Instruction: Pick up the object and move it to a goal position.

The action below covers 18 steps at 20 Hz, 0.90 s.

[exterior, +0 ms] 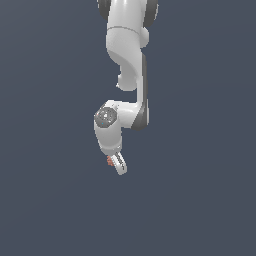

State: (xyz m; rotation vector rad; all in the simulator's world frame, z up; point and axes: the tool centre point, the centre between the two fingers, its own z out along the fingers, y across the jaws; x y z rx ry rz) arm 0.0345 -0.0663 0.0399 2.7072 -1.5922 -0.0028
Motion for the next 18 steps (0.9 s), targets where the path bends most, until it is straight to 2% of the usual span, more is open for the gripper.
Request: queue_keyframes(at_steps=[1, 2, 13, 18], points=[[0.001, -0.001, 0.000, 1.000, 0.000, 0.002, 0.000, 0.000, 1.000, 1.00], [0.001, -0.001, 0.000, 1.000, 0.000, 0.002, 0.000, 0.000, 1.000, -1.00], [0.001, -0.001, 0.001, 1.000, -0.001, 0.003, 0.001, 0.000, 1.000, -1.00], [-0.001, -0.001, 0.016, 1.000, -0.001, 0.003, 0.001, 0.000, 1.000, -1.00]])
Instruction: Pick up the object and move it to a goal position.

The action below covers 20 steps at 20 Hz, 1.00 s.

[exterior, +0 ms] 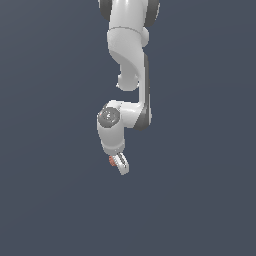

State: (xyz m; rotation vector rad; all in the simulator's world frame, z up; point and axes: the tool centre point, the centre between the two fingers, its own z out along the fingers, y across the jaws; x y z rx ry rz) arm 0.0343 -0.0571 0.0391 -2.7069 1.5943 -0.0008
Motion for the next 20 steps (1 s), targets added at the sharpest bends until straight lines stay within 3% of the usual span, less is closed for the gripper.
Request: queue_keyframes(at_steps=[1, 8, 20], points=[[-0.002, 0.000, 0.012, 1.000, -0.002, 0.000, 0.002, 0.000, 1.000, -1.00], [-0.010, 0.000, 0.074, 1.000, -0.002, 0.000, 0.002, 0.000, 1.000, -1.00], [-0.028, 0.001, 0.225, 1.000, -0.002, 0.000, 0.002, 0.000, 1.000, -1.00]])
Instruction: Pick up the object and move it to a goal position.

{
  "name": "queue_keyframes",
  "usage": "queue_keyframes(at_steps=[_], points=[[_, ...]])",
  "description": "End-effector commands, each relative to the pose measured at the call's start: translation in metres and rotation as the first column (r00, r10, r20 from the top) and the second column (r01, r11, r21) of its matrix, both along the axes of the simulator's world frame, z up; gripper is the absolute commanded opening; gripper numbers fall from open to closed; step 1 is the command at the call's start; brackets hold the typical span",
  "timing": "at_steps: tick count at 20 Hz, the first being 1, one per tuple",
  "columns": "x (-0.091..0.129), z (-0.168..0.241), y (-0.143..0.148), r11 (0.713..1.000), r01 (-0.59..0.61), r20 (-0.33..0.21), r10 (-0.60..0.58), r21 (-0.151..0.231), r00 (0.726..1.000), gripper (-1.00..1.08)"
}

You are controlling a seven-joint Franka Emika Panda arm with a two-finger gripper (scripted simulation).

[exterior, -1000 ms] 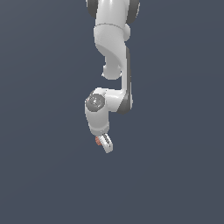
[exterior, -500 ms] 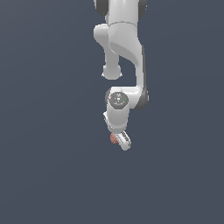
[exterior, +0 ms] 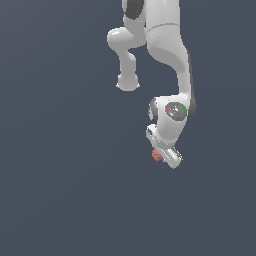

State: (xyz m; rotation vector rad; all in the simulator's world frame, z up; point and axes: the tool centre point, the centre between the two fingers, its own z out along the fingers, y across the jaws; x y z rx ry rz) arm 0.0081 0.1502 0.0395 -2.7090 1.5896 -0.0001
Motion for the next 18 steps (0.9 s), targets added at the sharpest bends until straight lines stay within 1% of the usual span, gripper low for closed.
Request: queue_keyframes(at_steps=[1, 5, 9, 13, 18], points=[[-0.003, 0.000, 0.028, 1.000, 0.002, 0.000, -0.002, -0.001, 1.000, -1.00], [-0.006, 0.000, 0.062, 1.000, 0.002, 0.000, -0.002, -0.001, 1.000, -1.00], [-0.007, 0.000, 0.083, 1.000, 0.002, 0.000, -0.002, -0.001, 1.000, -1.00], [-0.007, 0.000, 0.092, 1.000, 0.002, 0.000, -0.002, -0.001, 1.000, -1.00], [-0.005, 0.000, 0.088, 1.000, 0.002, 0.000, -0.002, -0.001, 1.000, -1.00]])
